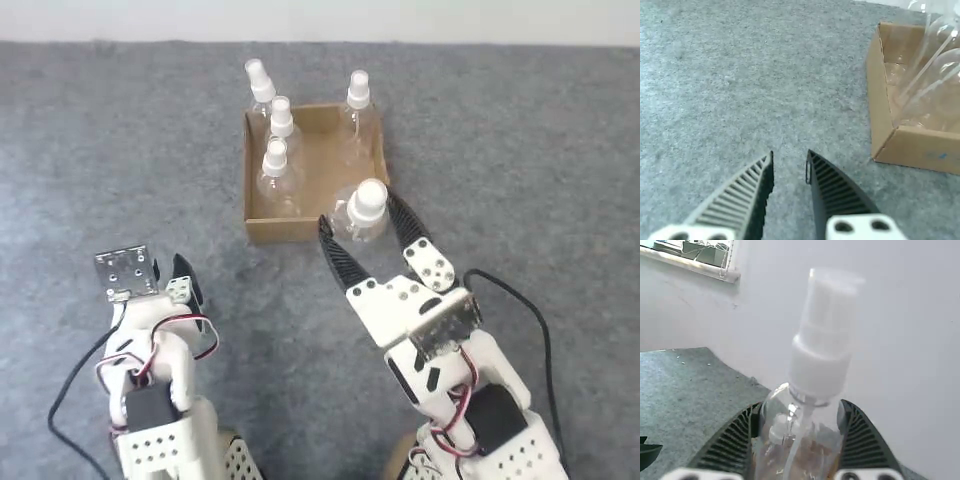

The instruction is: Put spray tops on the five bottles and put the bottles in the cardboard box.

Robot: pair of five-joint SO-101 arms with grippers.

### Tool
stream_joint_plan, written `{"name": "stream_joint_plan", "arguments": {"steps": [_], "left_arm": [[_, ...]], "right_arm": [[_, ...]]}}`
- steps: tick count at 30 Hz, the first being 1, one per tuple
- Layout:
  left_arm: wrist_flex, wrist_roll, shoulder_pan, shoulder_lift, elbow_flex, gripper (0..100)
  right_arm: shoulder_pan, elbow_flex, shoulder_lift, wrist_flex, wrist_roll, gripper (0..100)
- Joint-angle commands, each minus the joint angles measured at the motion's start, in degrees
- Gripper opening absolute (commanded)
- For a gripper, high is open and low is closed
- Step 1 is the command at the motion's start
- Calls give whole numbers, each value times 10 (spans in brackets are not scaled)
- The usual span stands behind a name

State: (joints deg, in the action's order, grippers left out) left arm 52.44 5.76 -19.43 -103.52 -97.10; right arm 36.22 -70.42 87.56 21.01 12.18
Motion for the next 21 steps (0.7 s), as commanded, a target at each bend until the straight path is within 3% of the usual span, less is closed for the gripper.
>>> {"name": "stream_joint_plan", "arguments": {"steps": [1,9,21], "left_arm": [[-1,-2,-1,-8,6,102],[-1,-3,0,-8,6,102],[-1,-3,0,-8,6,102]], "right_arm": [[-20,62,-84,-59,-7,8],[-86,117,-311,-206,-12,7],[-107,132,-574,-402,-12,7]]}}
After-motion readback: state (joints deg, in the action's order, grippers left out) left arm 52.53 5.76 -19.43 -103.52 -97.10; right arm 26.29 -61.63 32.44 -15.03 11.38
